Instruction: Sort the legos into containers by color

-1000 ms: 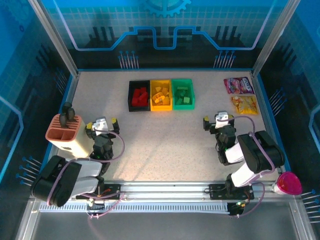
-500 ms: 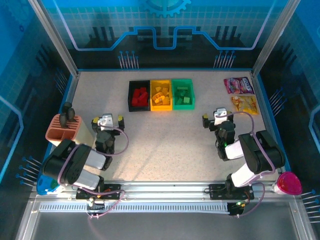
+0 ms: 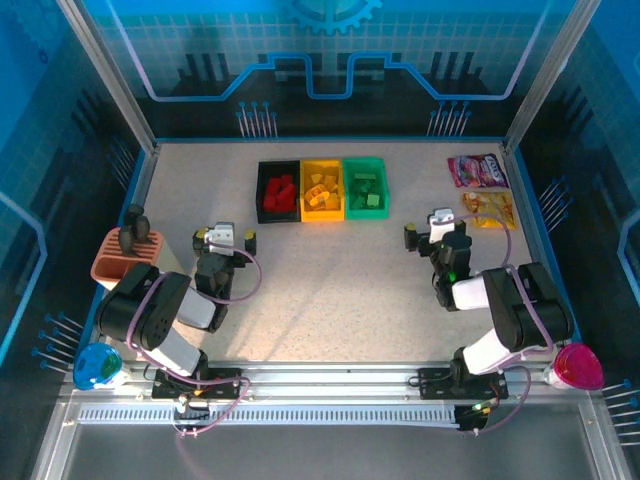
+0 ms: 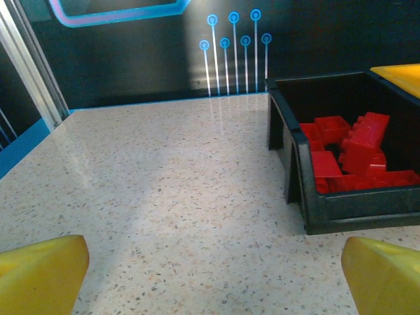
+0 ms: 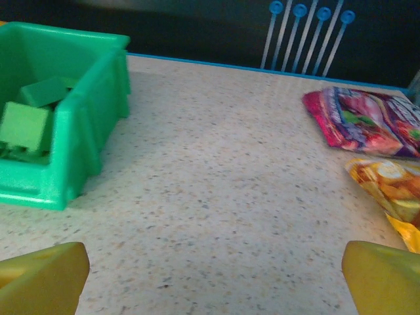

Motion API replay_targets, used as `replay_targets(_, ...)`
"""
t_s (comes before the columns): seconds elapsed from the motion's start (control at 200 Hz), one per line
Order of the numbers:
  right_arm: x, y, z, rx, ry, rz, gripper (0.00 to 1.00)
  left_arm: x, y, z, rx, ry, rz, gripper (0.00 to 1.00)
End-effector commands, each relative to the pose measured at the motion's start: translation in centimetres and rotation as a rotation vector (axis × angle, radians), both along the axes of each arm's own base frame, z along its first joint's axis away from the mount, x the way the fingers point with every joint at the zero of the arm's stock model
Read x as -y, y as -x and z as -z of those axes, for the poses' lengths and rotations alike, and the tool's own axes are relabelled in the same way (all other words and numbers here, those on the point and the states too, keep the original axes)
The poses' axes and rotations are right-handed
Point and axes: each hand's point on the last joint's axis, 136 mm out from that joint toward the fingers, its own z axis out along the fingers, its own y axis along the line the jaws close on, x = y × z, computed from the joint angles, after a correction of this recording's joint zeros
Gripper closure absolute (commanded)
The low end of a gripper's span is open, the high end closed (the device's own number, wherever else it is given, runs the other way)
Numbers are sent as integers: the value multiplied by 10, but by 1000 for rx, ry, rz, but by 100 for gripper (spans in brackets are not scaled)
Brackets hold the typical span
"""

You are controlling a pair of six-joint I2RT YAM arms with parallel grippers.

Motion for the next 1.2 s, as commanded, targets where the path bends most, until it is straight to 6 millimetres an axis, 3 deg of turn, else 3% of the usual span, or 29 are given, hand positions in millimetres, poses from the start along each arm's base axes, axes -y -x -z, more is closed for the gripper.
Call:
replay_targets(0.0,-8,1,-8,42,35,-40,0,6,-3,-4,20,6,61,1)
replay_targets(0.185,17,-11,-2,-38,-51,39,0,-11,-23,4,-49,57,5,1)
replay_targets(0.29,18,-11,-3,-35,-58,40,0,-29,-39,14,-162,144,-44,1)
replay_targets(0.355,17,-11,-2,-35,-57,39,0,-37,-39,14,-165,192,-34,1)
replay_targets(0.996,12,-11,-3,-26,-10,51,0,-35,-39,14,-160,186,-29,1)
replay_targets(1.196,22,-10,-4,-16,-7,112,0,-35,-38,14,-162,186,-28,1)
